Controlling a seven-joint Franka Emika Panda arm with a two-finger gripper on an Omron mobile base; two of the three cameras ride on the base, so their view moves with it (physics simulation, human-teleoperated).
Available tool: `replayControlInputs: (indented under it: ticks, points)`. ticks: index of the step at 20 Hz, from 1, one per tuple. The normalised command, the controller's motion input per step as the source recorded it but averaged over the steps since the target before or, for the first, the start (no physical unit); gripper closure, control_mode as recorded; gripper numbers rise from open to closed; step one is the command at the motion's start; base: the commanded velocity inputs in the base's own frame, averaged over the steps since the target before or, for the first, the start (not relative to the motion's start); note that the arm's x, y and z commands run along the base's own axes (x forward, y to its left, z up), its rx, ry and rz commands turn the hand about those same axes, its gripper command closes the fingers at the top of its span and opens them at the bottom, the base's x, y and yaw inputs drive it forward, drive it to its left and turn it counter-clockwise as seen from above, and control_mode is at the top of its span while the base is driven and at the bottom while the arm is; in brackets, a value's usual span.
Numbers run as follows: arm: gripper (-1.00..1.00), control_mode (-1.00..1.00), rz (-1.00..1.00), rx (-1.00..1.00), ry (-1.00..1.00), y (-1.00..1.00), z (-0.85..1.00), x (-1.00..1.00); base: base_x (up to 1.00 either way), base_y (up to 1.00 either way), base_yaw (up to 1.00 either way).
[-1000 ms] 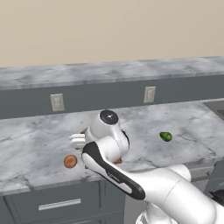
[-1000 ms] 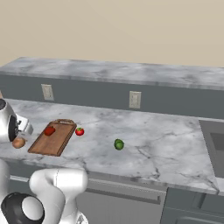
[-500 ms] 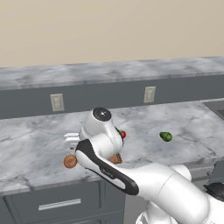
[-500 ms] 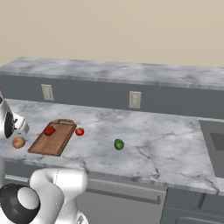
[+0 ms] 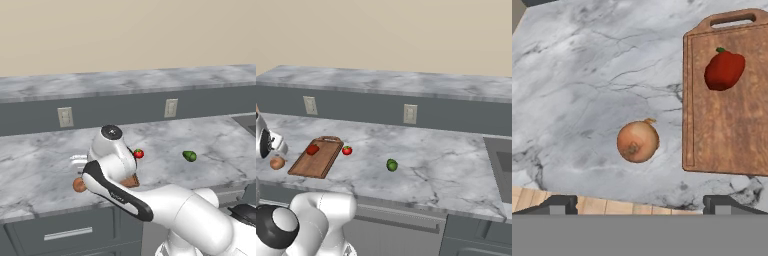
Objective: Place the avocado, onion, tomato, and bell pepper on the cutting board.
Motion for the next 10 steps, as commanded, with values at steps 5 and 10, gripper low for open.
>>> replayControlInputs:
  ticks: [5, 10]
  points:
    - [-1.00, -1.00, 0.00, 0.00, 0.04, 0.02, -0.22, 0.08, 0.00, 0.00, 0.00]
    - [-1.00, -1.00, 0.00, 0.00, 0.04, 0.10, -0.13, 0.17, 0.00, 0.00, 0.00]
